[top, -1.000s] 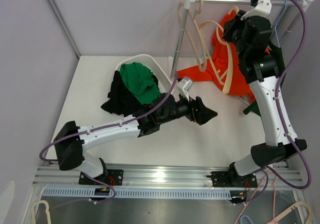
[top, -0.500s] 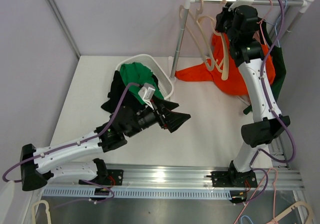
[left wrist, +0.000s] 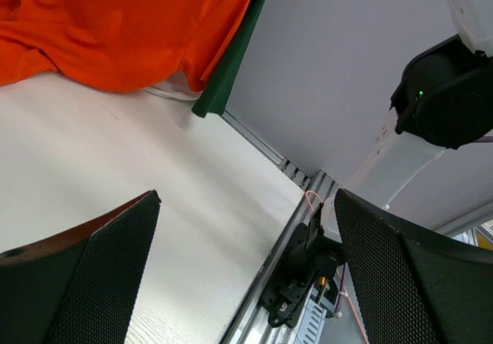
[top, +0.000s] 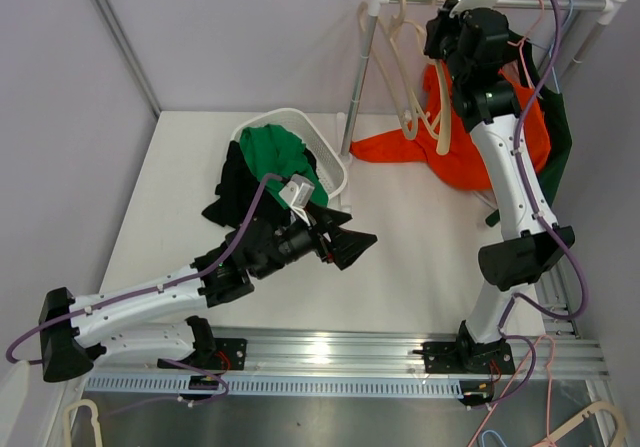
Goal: Remove the t-shirt from the hanger
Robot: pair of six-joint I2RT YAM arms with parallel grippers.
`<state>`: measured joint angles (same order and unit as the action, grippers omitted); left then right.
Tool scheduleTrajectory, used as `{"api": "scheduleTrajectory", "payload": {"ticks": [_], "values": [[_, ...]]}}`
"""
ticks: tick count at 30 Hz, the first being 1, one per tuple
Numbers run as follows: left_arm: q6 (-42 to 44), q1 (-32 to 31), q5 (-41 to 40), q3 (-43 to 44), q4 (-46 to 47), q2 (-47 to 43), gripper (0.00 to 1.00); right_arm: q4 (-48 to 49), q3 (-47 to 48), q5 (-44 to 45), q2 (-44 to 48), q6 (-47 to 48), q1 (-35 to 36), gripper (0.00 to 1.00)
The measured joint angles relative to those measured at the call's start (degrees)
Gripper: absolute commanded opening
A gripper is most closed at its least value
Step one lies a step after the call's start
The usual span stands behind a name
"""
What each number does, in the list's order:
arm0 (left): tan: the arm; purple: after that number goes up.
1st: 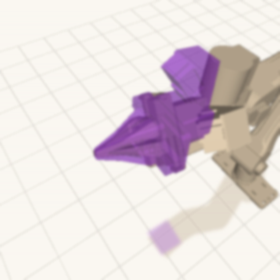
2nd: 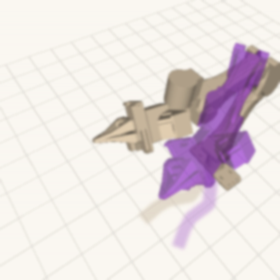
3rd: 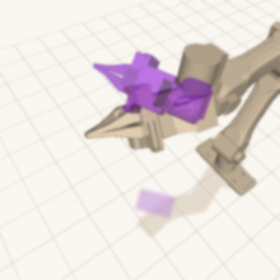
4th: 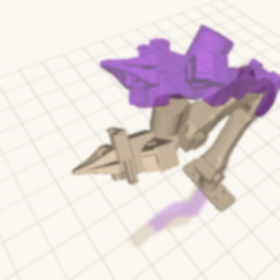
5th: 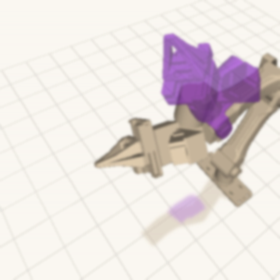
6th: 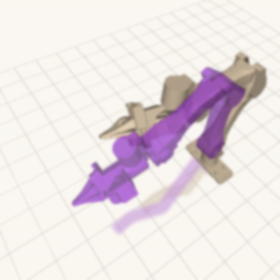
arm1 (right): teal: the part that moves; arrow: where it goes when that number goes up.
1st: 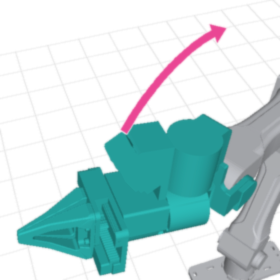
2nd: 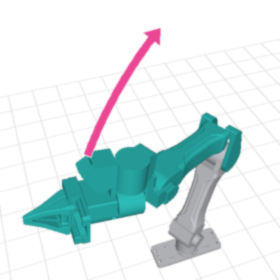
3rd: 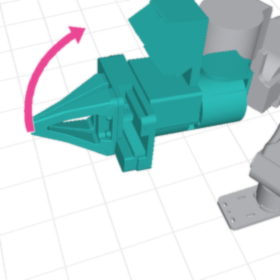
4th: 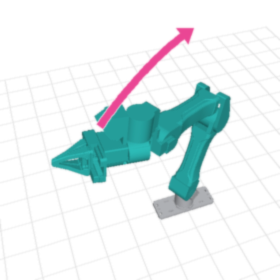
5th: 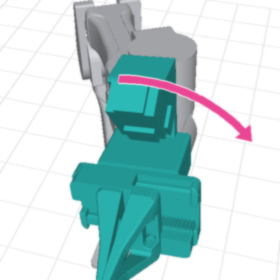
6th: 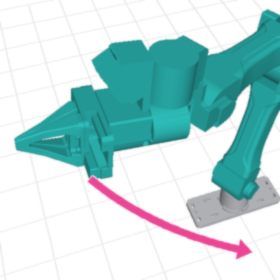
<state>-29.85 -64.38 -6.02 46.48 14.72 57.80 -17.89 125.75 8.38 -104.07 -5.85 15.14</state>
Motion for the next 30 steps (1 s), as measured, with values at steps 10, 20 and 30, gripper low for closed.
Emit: {"api": "scheduleTrajectory", "payload": {"ticks": [10,20,30], "values": [[0.35,0.00,-0.37,-0.20,-0.33,0.00,0.99,0.15,10.58,0.26,-4.24,1.22,0.39,0.00],[0.50,0.00,-1.57,-0.83,-1.51,-0.63,0.99,-0.48,13.55,0.26,-9.88,1.25,0.46,0.00],[0.55,0.00,-2.40,-1.05,-2.01,-1.25,0.99,-2.64,13.22,0.63,-11.15,0.39,1.18,0.41]]}}
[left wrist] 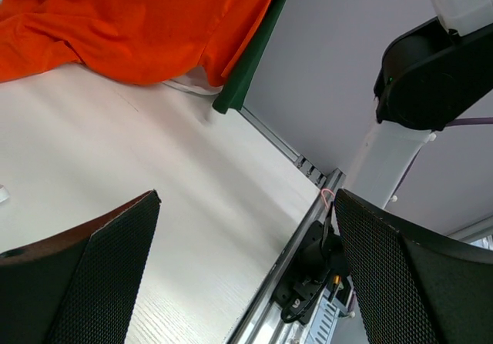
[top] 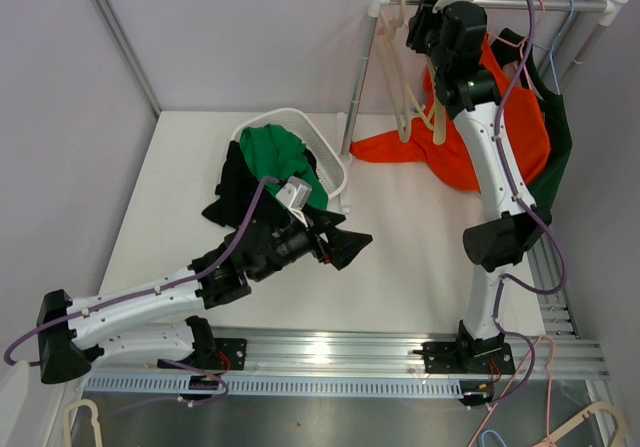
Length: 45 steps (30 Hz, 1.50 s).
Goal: Remove the t-shirt from the hanger
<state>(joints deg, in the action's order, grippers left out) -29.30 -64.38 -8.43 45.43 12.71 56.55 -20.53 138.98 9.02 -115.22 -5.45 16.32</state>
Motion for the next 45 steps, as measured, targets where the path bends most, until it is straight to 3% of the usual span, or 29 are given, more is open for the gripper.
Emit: {"api": "scheduleTrajectory", "payload": {"ticks": [3,8,11,17,23,30,38,42,43,45], "values": [[0.09,0.00,-0.02,0.00,-0.11,-0.02,0.99,-1.03,-4.63,2.32,3.04,-0.15,0.09,0.56],[1.14,0.00,-0.52,-0.02,-2.01,-1.25,1.00,-4.98,-12.02,7.54,10.88,-0.15,-1.38,0.59],[1.64,0.00,-0.63,-0.02,-2.95,-3.02,0.99,-6.58,-15.23,9.86,16.65,-0.74,-4.50,0.71],[2.86,0.00,-0.57,-0.02,-4.07,-4.66,1.00,-8.72,-17.42,7.96,24.30,-3.87,-16.41,0.70],[3.08,0.00,-0.55,-0.04,-5.46,-4.66,0.99,-13.92,-6.80,-1.16,15.32,-7.13,-27.21,0.70],[4.44,0.00,-0.63,-0.04,-6.73,-4.66,1.00,-17.07,-3.74,-10.93,4.66,-8.85,-27.54,0.69],[5.27,0.00,0.31,-0.04,-6.97,-4.66,1.00,-15.06,-3.74,-13.27,2.12,-9.09,-27.85,0.70],[5.40,0.00,1.36,-0.04,-6.95,-4.74,0.99,-11.91,-3.74,-14.27,1.60,-8.96,-27.98,0.61],[5.38,0.02,1.57,-0.04,-6.91,-4.74,1.00,-10.82,-3.74,-14.67,1.33,-8.87,-28.02,0.46],[5.22,0.39,2.93,-0.02,-6.32,-4.68,1.00,-9.42,-3.65,-15.58,0.61,-8.55,-28.06,0.28]]}}
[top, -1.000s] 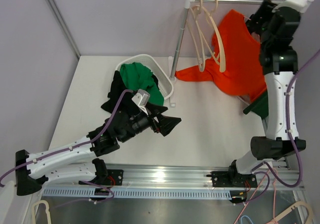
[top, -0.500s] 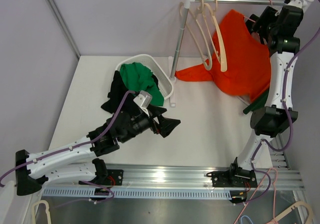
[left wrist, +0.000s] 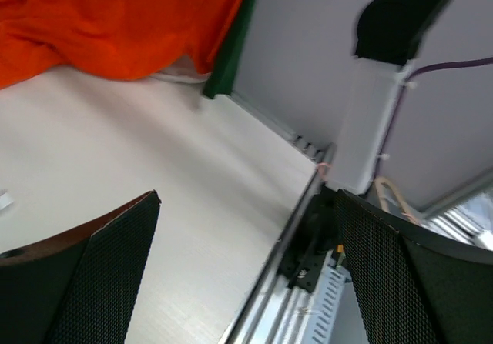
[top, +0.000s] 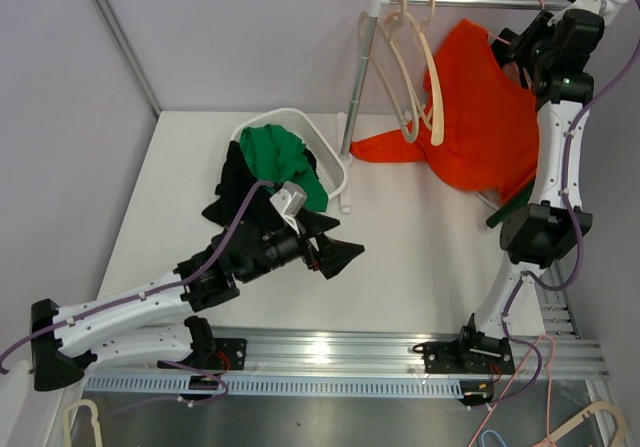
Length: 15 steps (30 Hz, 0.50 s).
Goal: Remove the t-shirt from the hanger
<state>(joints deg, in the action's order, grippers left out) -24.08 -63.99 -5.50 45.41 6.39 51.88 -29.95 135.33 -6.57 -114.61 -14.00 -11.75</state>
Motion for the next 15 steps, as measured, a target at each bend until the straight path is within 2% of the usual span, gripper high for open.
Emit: {"api": "scheduleTrajectory", "payload": {"ticks": [1,3,5,8,11,15], "values": [[-0.61,0.28,1.77,0.00,0.90,0.20,0.99,0.44,0.39,-0.44,-0.55,0.02,-0.02,0.11],[-3.54,1.22,7.28,1.03,2.91,1.33,0.99,1.55,2.32,-2.01,-2.27,0.07,-0.02,0.00],[-8.81,1.73,13.44,4.11,5.90,3.89,1.00,2.97,3.78,-3.04,-3.50,-0.66,0.04,0.00],[-21.51,1.92,22.53,13.16,12.87,9.38,1.00,3.56,3.91,-4.07,-3.80,-1.62,0.04,0.00],[-34.75,1.92,27.78,22.36,20.55,13.31,0.99,3.54,3.91,-4.31,-3.78,-1.95,0.09,0.00],[-45.72,2.08,33.64,34.27,23.08,16.83,0.99,3.54,3.91,-3.87,-3.78,-1.79,0.33,0.00]]}}
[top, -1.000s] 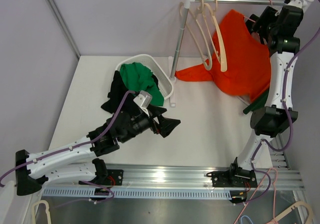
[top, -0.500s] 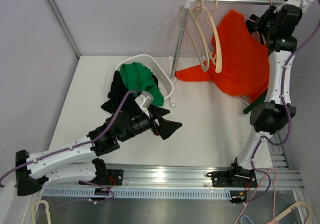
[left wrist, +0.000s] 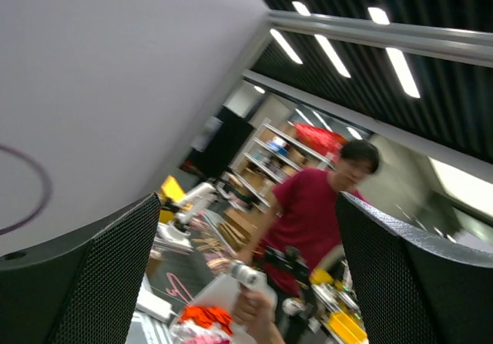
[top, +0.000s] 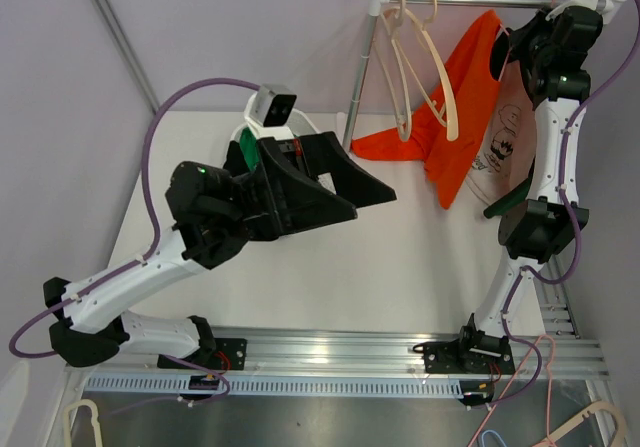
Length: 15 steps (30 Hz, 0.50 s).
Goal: Remove the t-shirt from the hanger
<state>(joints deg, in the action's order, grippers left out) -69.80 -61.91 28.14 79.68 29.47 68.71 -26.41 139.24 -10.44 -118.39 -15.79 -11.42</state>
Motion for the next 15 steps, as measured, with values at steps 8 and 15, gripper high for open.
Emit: {"api": "scheduleTrajectory", "payload": {"ticks": [8,15], "values": [[-8.85,0.98,8.83,5.38,5.01,2.32,1.00,-0.37,0.22,-0.17,0.00,-0.28,-0.48,0.00],[-10.03,6.40,12.48,7.13,2.49,5.64,1.00,-1.18,0.33,-1.27,0.48,-1.81,-0.61,0.00]]}}
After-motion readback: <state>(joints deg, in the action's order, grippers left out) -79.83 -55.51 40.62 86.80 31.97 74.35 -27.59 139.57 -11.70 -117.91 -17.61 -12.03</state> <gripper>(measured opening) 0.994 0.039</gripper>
